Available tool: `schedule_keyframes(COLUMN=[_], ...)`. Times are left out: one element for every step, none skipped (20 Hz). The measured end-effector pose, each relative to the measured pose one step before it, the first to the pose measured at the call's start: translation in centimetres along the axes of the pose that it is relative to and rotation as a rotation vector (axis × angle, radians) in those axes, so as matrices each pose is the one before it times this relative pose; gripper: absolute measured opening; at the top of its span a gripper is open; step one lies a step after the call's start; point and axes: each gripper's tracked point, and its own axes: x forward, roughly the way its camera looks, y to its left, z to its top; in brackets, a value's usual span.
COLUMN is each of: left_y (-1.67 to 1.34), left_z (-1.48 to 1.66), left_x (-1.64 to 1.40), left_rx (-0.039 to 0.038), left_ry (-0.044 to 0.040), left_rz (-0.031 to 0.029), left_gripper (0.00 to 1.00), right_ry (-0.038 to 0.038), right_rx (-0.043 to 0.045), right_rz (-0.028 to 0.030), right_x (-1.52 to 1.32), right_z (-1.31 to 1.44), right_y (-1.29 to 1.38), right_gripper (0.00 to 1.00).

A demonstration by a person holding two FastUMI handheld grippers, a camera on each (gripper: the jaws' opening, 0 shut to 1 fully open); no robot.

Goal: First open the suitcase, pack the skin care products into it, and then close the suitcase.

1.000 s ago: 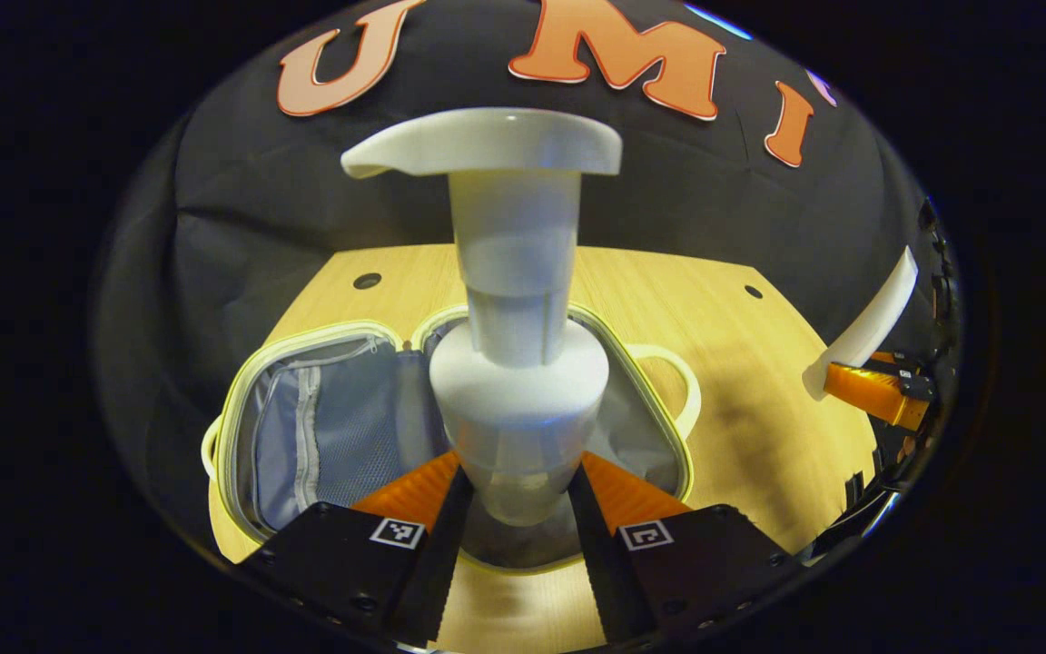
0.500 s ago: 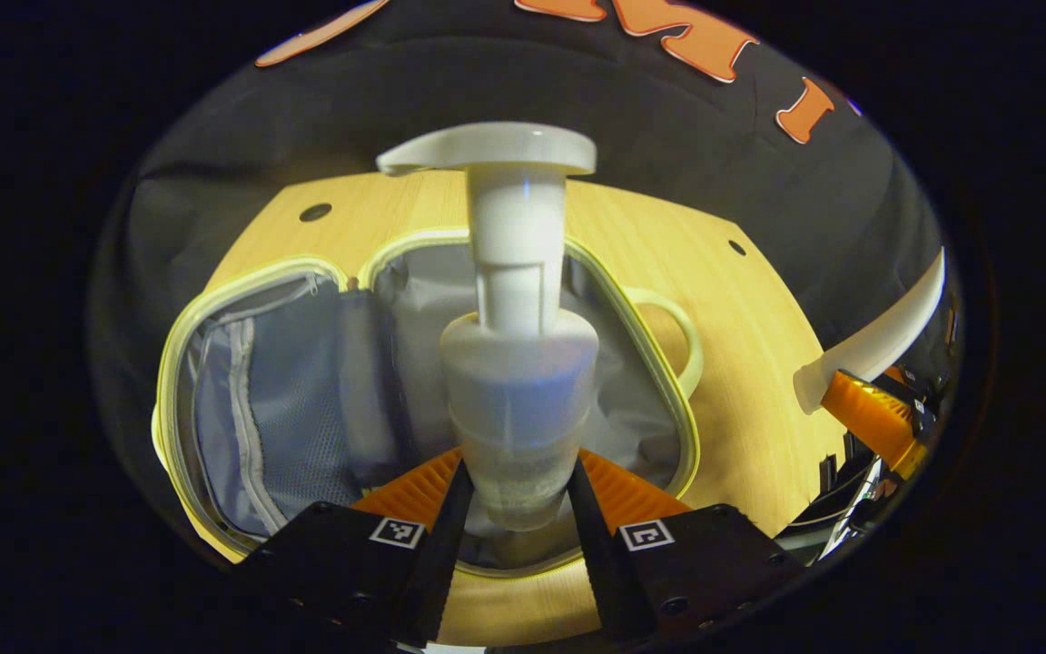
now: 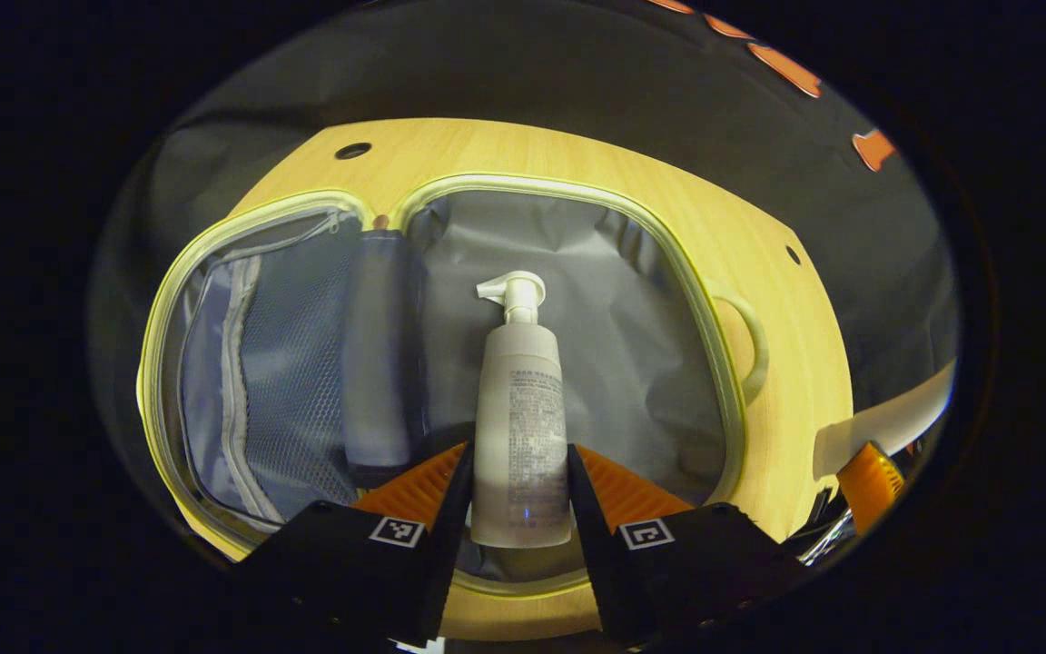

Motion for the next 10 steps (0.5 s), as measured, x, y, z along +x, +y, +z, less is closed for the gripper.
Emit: schedule_keyframes(left_y=[0.195, 0.093, 0.036, -0.038, -0.067, -0.238, -0.121, -0.020, -0.152, -0.185], left_z=[0.120, -0.029, -0.031, -0.179, -0.094, -0.076, -0.191, 0.112, -0.028, -0.037], left_x=[0.254, 0.375, 0.256, 0.373, 0.375, 0.197, 0.074, -0.226, 0.036, -0.729], left_rx=[-0.01829, -0.00190, -0.00385, -0.01382, -0.01219, -0.01512, -0.01487, -0.01244, -0.02010, -0.02192], left_ry=[-0.00238, 0.00995, 0.00595, 0.01992, 0.01346, 0.01247, 0.01356, -0.00433, -0.01222, -0.01592], left_rz=[0.02186, 0.02221, 0.01588, 0.01934, 0.01272, 0.00083, 0.00043, -0.00021, -0.02043, -0.02014], left_gripper=[0.63, 0.63, 0.64, 0.63, 0.64, 0.63, 0.63, 0.64, 0.63, 0.66], right_ry=[0.00488, 0.01426, 0.01369, 0.01348, 0.01469, 0.01460, 0.01877, 0.01658, 0.00737, 0.02065], right_rx=[0.00633, -0.00094, -0.00375, -0.00764, -0.00534, -0.00446, -0.00022, 0.00022, 0.00306, -0.00359], right_rz=[0.00983, 0.01253, 0.00936, 0.01288, 0.00915, 0.00994, 0.00611, 0.01749, 0.00717, 0.01609], right_x=[0.371, 0.389, 0.290, 0.248, 0.300, 0.219, 0.336, 0.291, 0.429, 0.476], right_z=[0.080, -0.042, -0.117, -0.221, -0.093, -0.141, -0.103, -0.084, 0.160, 0.052], right_y=[0.083, 0.124, 0.052, 0.108, 0.159, -0.042, 0.055, 0.363, 0.222, 0.244], right_gripper=[0.49, 0.49, 0.49, 0.49, 0.49, 0.49, 0.45, 0.49, 0.49, 0.49])
